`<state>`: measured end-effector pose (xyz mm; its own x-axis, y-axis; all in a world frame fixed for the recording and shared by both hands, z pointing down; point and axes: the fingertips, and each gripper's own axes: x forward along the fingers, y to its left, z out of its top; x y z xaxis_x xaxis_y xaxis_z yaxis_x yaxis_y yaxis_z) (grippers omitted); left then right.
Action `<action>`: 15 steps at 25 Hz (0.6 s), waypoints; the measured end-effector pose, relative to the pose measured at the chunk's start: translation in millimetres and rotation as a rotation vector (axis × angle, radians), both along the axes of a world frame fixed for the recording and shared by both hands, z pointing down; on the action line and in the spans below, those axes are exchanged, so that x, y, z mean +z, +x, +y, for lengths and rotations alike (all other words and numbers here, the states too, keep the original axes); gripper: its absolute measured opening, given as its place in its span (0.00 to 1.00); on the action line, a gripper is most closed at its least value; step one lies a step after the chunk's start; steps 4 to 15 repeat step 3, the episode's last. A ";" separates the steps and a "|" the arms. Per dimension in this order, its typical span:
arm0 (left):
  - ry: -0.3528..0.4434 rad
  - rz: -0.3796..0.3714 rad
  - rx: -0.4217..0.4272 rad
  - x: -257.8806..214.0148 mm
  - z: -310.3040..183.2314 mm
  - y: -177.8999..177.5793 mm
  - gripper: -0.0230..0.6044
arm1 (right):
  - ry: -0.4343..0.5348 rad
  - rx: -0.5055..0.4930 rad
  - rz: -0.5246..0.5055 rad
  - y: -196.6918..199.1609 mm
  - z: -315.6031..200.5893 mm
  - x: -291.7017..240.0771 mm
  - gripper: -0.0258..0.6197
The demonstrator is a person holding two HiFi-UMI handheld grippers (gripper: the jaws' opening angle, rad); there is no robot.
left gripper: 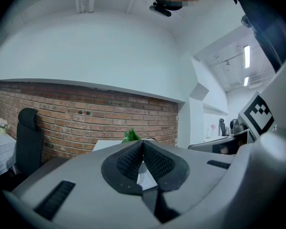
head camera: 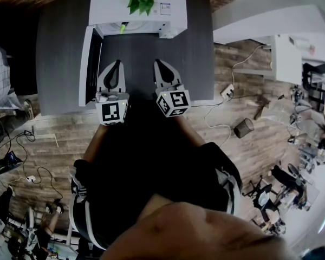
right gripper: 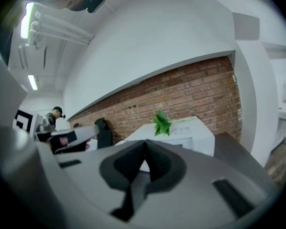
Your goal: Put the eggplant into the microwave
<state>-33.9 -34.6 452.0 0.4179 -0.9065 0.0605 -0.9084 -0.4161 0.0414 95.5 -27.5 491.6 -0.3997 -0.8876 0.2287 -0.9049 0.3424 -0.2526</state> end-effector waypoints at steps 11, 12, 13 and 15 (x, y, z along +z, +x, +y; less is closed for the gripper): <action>-0.002 0.003 -0.003 -1.1 0.9 0.2 0.09 | 0.003 -0.003 -0.003 -0.3 1.1 -0.8 0.09; -0.002 0.003 -0.003 -1.1 0.9 0.2 0.09 | 0.003 -0.003 -0.003 -0.3 1.1 -0.8 0.09; -0.002 0.003 -0.003 -1.1 0.9 0.2 0.09 | 0.003 -0.003 -0.003 -0.3 1.1 -0.8 0.09; -0.002 0.003 -0.003 -1.1 0.9 0.2 0.09 | 0.003 -0.003 -0.003 -0.3 1.1 -0.8 0.09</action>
